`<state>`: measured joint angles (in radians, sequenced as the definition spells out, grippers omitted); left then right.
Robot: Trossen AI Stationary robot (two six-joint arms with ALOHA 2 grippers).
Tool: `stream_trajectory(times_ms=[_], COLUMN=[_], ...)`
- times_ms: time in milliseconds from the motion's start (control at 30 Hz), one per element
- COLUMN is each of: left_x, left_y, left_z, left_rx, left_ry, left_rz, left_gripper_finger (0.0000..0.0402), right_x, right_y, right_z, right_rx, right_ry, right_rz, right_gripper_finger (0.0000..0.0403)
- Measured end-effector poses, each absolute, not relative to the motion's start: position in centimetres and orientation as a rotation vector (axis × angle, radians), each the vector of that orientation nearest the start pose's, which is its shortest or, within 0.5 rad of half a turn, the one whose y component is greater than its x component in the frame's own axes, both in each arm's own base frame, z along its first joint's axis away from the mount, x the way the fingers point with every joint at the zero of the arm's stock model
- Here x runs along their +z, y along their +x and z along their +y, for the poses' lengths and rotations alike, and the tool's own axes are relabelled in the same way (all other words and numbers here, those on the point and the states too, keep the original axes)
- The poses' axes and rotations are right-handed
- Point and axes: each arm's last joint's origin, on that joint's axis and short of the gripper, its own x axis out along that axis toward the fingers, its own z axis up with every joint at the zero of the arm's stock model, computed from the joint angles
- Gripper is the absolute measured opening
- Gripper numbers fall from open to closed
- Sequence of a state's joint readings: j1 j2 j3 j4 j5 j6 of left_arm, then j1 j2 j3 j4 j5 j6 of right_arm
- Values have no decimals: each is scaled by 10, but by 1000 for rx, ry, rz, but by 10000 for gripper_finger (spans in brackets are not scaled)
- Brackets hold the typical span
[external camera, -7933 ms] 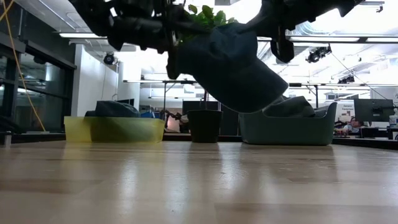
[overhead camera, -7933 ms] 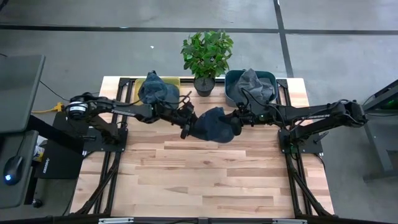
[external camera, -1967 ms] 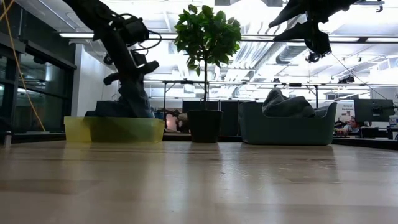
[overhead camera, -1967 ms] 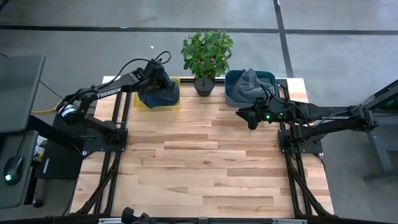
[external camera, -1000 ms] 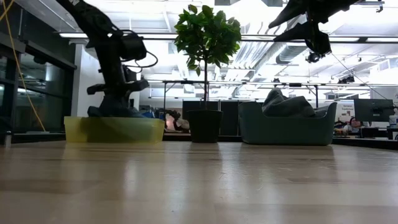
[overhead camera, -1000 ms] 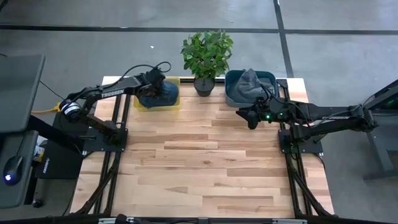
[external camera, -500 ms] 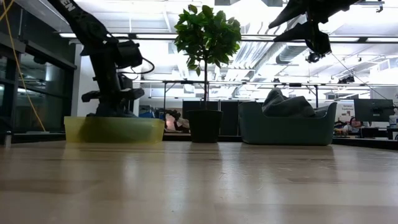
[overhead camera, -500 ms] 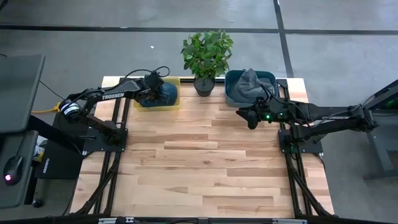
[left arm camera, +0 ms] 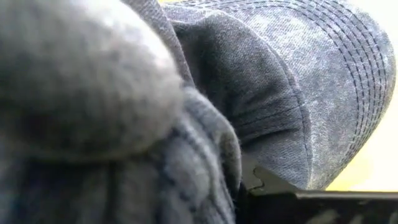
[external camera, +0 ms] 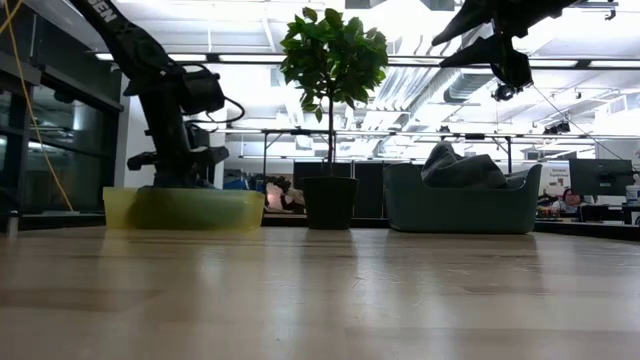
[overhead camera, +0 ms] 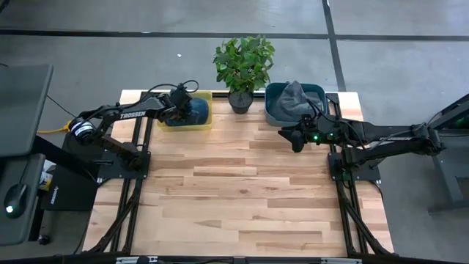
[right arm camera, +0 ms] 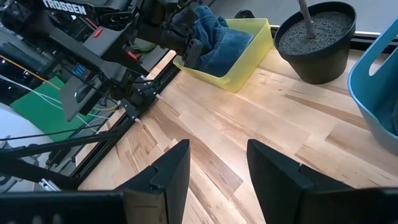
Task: Pick & Place hat
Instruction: Put the black cap into the yellow bin
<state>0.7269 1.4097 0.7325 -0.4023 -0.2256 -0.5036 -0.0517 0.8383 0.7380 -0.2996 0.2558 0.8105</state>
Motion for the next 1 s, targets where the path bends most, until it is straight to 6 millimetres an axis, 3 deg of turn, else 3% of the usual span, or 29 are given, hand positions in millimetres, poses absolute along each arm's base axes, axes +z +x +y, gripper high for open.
stream_trajectory(times_ms=[167,600,767,1000], left_x=[175,193,202,215], left_y=[185,194,196,197], left_z=[173,178,180,181], left_rx=[1107,986,974,963], left_ry=[-675,-614,-595,-580], left_rz=[859,885,900,930], left_gripper_finger=[46,194,218,223], right_x=[298,297,297,296], right_y=[181,181,181,181], right_z=[-16,-16,-16,-16], right_rx=[-441,-436,-436,-436], right_ry=[754,755,755,750], right_rz=[257,272,272,273], right_gripper_finger=[154,154,154,154])
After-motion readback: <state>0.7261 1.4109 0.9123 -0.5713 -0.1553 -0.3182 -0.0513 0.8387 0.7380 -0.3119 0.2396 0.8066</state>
